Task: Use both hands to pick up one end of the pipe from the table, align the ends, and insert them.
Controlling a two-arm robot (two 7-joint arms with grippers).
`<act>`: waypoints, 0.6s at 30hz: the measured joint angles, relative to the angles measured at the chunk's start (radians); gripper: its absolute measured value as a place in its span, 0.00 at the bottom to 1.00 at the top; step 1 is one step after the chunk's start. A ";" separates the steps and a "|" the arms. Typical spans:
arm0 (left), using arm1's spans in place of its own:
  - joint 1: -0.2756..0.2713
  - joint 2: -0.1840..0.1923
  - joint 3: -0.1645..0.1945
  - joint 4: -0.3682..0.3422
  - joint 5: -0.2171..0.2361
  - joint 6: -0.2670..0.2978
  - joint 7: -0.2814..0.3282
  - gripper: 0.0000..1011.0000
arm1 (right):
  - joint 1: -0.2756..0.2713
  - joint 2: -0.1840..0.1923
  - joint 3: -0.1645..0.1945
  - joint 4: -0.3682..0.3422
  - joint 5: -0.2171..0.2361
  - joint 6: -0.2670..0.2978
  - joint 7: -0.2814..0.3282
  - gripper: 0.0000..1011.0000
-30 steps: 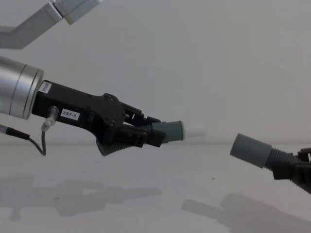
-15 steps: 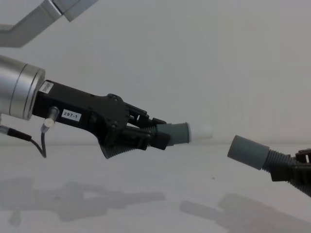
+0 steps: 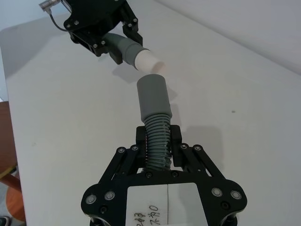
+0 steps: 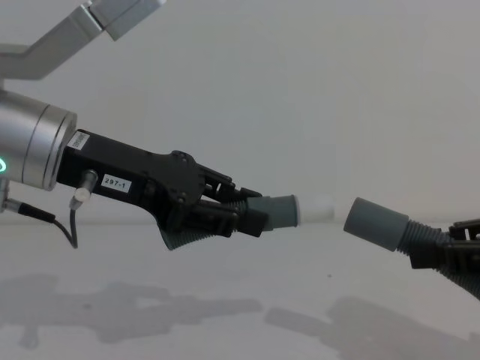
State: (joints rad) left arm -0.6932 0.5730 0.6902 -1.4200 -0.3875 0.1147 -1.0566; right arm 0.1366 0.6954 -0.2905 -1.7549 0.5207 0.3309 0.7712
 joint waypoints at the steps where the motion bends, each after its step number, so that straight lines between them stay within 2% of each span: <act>1: -0.001 -0.001 0.001 0.001 -0.001 -0.001 0.000 0.34 | 0.001 0.000 -0.001 0.000 0.001 0.001 -0.001 0.29; 18: -0.005 -0.002 0.007 0.011 -0.026 -0.011 -0.001 0.34 | 0.016 -0.006 -0.021 0.009 0.012 0.005 -0.016 0.29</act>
State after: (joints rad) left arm -0.6982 0.5708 0.6968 -1.4086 -0.4135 0.1034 -1.0580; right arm 0.1523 0.6892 -0.3120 -1.7455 0.5331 0.3361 0.7549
